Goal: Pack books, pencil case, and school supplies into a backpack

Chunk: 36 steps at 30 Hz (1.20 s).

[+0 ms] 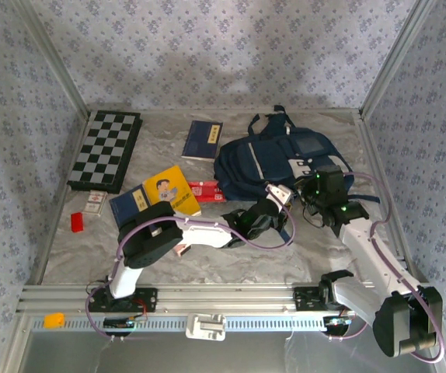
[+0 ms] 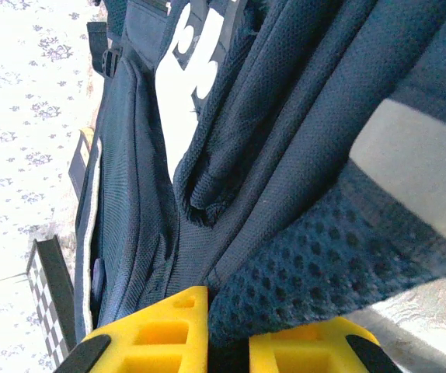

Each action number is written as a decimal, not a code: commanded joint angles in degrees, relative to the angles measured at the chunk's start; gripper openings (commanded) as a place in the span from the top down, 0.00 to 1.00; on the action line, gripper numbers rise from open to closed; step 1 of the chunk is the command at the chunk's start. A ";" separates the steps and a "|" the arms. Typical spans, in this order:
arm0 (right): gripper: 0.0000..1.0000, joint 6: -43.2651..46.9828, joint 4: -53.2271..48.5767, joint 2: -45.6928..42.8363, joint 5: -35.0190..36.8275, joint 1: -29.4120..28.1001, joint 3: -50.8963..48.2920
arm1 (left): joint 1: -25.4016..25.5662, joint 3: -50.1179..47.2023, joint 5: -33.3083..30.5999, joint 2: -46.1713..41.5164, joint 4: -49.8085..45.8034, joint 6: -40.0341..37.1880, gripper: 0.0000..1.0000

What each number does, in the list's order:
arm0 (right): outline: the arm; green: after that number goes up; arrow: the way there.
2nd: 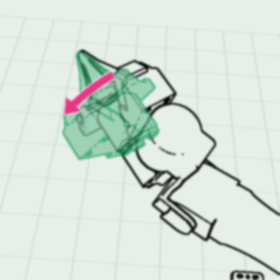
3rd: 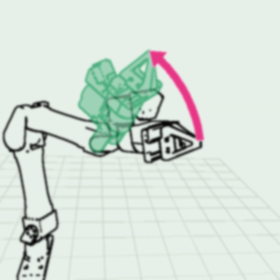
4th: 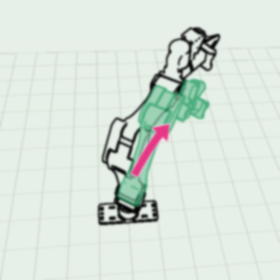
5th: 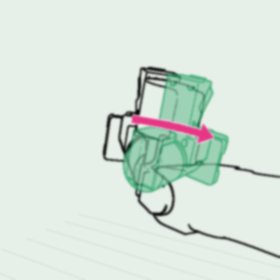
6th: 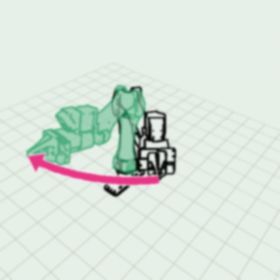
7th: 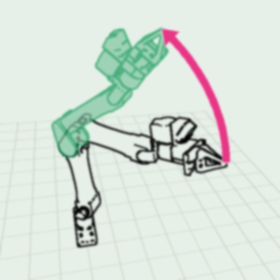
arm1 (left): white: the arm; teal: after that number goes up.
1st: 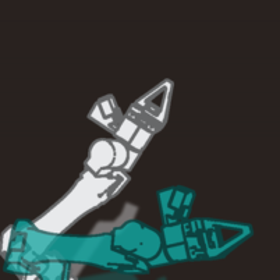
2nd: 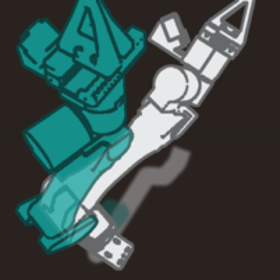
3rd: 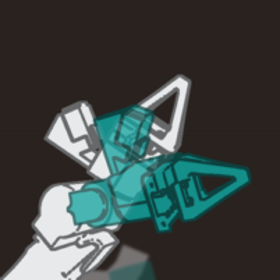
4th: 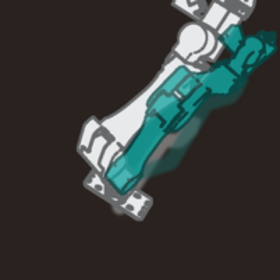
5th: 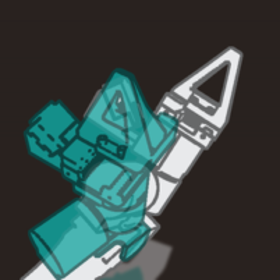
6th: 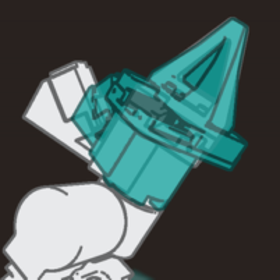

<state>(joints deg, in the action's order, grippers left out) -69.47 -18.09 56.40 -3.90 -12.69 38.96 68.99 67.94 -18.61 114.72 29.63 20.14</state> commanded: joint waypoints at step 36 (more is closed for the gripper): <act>1.00 1.21 0.20 -0.81 -2.41 1.96 3.31 | -1.83 -0.70 -11.37 -2.37 -1.78 4.47 1.00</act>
<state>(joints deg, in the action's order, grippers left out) -71.11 -18.39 56.73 -7.79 -13.02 39.46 69.08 69.95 -28.32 116.71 29.15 24.40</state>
